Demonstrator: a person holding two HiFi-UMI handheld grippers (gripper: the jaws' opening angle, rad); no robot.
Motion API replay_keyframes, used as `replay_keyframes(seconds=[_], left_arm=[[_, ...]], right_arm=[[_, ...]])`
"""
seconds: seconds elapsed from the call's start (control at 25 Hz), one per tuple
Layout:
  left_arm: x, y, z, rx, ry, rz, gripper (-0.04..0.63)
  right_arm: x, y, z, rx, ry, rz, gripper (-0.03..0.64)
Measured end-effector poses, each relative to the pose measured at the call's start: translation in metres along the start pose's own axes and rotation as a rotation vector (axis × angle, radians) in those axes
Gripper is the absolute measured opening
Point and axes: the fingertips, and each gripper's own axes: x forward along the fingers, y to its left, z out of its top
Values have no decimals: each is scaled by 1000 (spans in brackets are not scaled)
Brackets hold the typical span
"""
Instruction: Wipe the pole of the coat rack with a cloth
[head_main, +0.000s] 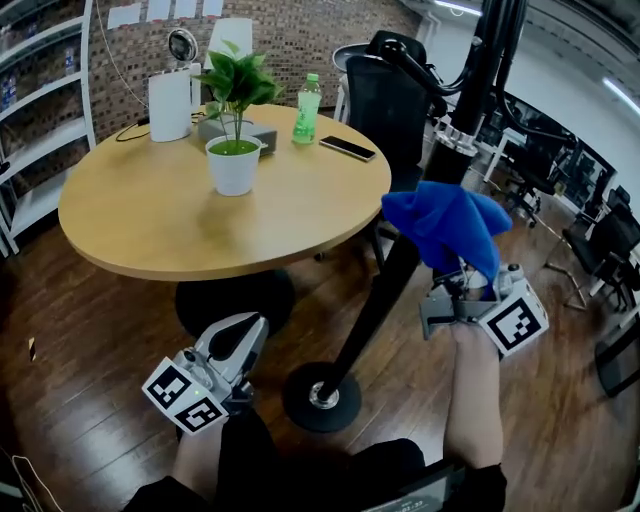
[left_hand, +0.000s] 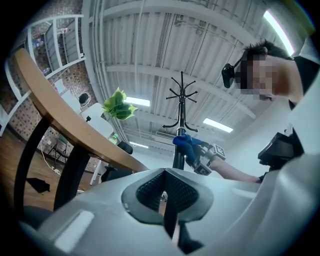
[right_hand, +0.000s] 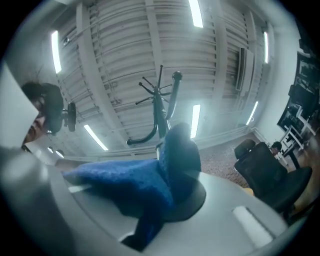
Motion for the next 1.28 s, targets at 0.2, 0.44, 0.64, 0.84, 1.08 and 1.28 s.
replay_keyframes(seconds=[0.2, 0.44, 0.64, 0.84, 1.08, 1.28], left_arm=[[10, 6, -29, -13, 64, -7, 0], [17, 6, -79, -53, 174, -6, 0], [10, 7, -100, -53, 222, 15, 0], [3, 7, -107, -38, 255, 39, 0], [-4, 9, -112, -30, 286, 62, 0], [-6, 4, -107, -23, 278, 60, 0]], right_arm=[[-63, -29, -78, 126, 74, -29, 21], [-177, -57, -243, 212, 334, -129, 21], [-280, -85, -386, 366, 573, -310, 21], [-354, -120, -466, 407, 733, -486, 21], [-355, -156, -465, 354, 672, -613, 21], [-294, -167, -398, 344, 414, -574, 21]])
